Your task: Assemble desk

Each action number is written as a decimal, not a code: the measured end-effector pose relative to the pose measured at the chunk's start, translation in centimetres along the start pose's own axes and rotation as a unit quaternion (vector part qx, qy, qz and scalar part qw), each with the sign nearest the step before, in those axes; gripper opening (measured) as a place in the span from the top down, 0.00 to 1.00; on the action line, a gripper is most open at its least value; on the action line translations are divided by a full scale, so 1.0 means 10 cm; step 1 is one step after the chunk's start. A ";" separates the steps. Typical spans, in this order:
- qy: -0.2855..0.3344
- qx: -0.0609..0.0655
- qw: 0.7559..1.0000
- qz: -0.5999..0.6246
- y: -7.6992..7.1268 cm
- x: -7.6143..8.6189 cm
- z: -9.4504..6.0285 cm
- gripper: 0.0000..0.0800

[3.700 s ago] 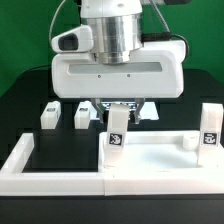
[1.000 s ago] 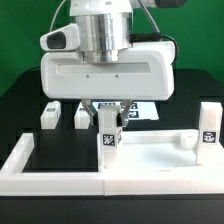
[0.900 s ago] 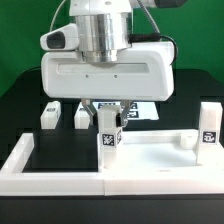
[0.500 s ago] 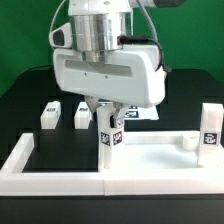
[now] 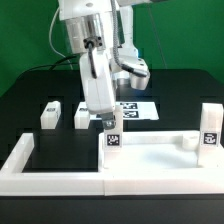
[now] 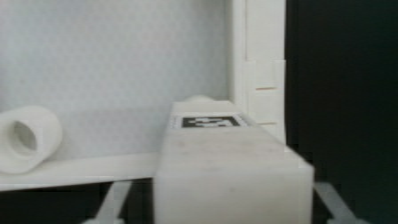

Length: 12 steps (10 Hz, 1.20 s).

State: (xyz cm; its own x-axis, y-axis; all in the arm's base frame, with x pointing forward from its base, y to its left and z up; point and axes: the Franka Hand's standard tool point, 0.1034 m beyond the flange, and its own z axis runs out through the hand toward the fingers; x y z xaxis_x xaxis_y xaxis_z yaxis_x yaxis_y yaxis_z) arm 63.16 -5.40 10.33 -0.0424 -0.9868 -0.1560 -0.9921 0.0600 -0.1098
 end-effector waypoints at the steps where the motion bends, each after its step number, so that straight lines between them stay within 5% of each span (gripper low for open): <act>1: 0.000 -0.001 1.000 -0.009 0.00 0.00 0.01 0.61; 3: 0.006 -0.009 0.984 -0.176 -0.01 -0.08 0.03 0.28; 8: -0.002 -0.016 0.933 -0.360 0.01 -0.12 0.04 0.19; 9: -0.001 -0.018 0.911 -0.411 0.02 -0.12 0.04 0.19; 11: -0.011 -0.049 0.797 -0.602 0.11 -0.14 0.11 0.19; 12: -0.009 -0.048 0.809 -0.586 0.10 -0.13 0.11 0.19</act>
Offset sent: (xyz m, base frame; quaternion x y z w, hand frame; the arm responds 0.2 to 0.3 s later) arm 0.0080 0.0413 0.0006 -0.0472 -0.0905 -0.4389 0.8927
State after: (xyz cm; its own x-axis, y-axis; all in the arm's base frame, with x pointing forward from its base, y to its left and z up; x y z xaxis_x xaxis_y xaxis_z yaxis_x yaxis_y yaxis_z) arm 62.32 -3.91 9.36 0.9344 -0.3560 -0.0135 -0.3551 -0.9276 -0.1158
